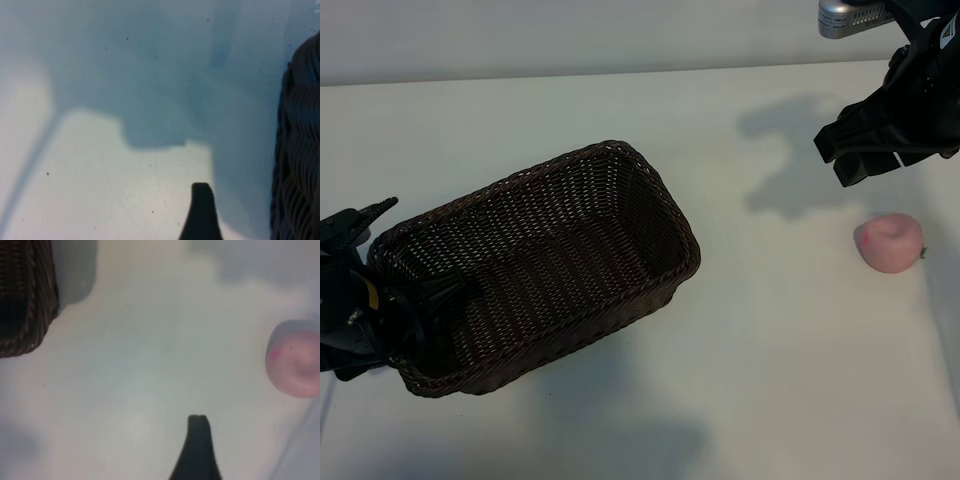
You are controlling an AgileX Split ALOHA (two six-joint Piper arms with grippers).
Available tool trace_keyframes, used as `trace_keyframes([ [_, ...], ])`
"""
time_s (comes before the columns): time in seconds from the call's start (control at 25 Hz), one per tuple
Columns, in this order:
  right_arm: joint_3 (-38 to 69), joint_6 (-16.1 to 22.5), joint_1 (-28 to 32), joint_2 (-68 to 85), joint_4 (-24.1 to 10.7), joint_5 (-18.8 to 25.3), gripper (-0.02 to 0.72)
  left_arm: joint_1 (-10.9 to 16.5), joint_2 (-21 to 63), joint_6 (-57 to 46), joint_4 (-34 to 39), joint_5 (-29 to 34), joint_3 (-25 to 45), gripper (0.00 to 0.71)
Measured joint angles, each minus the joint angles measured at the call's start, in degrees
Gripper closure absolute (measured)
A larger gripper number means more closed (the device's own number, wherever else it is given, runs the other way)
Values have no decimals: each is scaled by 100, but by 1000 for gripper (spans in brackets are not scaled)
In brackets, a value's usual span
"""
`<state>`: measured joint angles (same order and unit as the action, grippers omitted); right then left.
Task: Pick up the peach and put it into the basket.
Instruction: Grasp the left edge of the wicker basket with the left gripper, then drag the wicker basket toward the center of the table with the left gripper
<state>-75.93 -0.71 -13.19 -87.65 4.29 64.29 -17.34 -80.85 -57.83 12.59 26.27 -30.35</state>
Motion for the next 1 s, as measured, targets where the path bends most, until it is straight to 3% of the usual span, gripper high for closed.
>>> trace_keyframes([
  [0.24,0,0,0,0,0,0,145,2,0,5,0,-30,0,282],
  [0.48,0,0,0,0,0,0,145,2,0,32,0,-135,4,472],
  [1.0,0,-2,0,0,0,0,145,2,0,299,-363,-697,4,526],
])
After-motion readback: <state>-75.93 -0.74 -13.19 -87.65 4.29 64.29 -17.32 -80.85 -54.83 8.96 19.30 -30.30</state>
